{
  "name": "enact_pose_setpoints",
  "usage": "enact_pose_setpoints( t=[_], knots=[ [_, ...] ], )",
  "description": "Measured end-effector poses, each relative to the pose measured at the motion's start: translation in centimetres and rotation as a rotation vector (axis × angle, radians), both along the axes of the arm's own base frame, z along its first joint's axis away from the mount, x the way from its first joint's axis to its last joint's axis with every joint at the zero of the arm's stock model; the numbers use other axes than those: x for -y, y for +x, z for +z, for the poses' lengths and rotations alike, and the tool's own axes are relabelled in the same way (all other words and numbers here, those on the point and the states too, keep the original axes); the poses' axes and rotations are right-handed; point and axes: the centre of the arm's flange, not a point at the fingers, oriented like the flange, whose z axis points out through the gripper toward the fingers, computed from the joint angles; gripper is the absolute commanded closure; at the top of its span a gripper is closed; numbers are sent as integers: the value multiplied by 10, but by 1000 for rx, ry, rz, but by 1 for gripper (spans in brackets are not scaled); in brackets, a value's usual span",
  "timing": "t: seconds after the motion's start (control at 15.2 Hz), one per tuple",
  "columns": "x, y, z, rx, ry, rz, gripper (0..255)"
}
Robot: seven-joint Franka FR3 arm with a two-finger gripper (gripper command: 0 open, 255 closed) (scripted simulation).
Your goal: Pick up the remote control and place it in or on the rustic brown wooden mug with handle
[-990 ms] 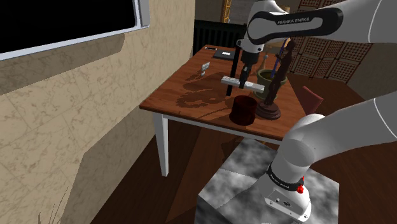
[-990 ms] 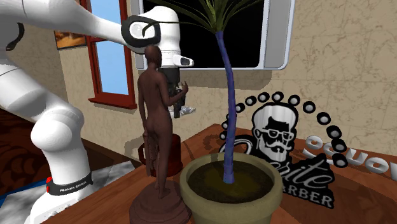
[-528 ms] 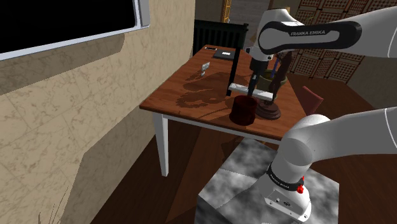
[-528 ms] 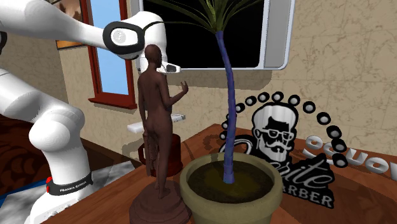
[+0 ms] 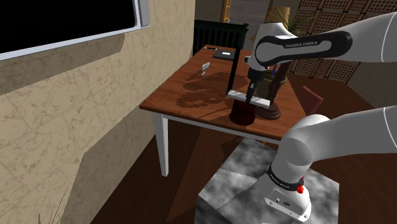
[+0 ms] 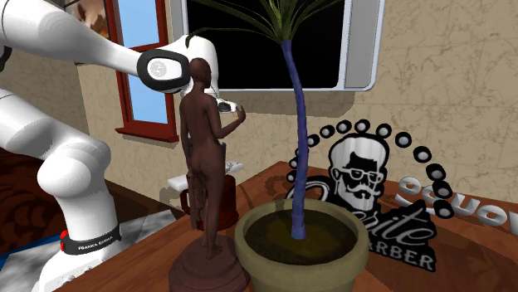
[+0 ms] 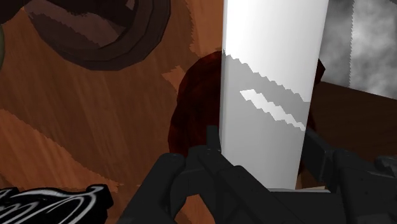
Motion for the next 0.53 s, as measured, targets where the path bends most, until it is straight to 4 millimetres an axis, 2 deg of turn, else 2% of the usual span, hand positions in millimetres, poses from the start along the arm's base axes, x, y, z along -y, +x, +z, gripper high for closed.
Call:
enact_pose_setpoints(
  t=[0.13,0.46,0.53],
  knots=[
    [-1,-1,-6,0,0,0,255],
    [-1,0,-8,1,0,0,255],
    [-1,0,-8,1,0,0,0]
  ],
)
